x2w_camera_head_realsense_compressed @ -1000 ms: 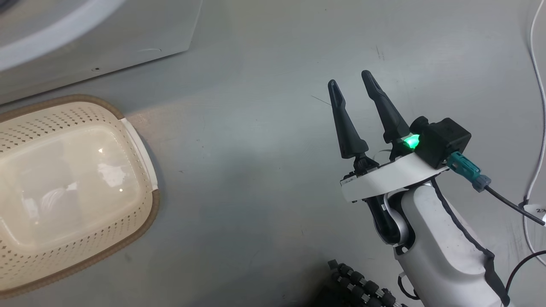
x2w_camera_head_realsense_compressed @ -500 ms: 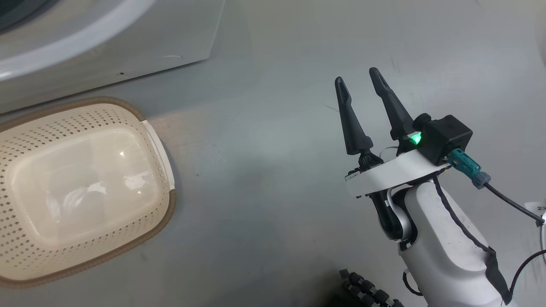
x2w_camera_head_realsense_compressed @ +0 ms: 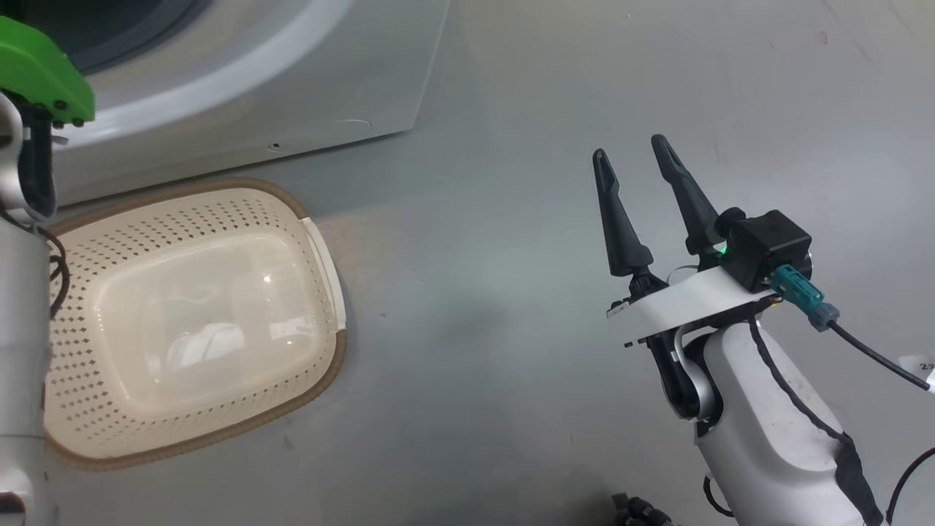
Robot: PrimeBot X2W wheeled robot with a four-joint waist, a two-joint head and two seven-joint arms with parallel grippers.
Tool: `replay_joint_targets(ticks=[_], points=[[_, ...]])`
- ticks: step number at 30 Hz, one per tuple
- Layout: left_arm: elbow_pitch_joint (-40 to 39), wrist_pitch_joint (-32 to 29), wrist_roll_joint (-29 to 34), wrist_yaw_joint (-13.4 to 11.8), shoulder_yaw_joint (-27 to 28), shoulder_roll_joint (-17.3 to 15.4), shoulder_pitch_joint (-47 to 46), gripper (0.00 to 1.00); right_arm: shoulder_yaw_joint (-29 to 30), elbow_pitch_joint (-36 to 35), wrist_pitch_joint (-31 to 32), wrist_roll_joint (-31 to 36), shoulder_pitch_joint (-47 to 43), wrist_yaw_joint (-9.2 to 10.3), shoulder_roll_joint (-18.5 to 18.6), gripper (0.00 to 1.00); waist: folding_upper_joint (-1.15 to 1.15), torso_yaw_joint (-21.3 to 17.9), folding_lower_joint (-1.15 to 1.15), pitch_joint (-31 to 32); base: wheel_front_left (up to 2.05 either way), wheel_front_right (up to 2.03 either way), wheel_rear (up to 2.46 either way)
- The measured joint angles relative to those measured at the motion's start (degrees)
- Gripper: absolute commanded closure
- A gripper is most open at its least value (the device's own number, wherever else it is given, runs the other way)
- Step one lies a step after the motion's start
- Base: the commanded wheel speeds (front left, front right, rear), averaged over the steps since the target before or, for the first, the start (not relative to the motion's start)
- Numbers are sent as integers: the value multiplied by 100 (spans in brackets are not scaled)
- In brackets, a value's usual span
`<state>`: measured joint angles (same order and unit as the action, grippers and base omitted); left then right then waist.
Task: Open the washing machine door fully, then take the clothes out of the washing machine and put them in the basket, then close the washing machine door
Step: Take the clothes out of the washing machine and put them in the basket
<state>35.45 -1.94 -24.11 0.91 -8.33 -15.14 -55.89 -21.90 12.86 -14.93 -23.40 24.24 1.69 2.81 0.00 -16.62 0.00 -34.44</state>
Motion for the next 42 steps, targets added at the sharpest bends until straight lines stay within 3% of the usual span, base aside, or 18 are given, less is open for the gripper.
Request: replay_joint_targets(ticks=[17,42], points=[[-1022,1423,116,-9,-68,365,887,100,200,236,0,236,-391,-62,3,0,0,508,0,819,0,0,0],[-3243,1638,446,-428,60,454,2495,100,358,452,0,238,-1145,-162,3,0,0,904,0,2061,0,0,0]])
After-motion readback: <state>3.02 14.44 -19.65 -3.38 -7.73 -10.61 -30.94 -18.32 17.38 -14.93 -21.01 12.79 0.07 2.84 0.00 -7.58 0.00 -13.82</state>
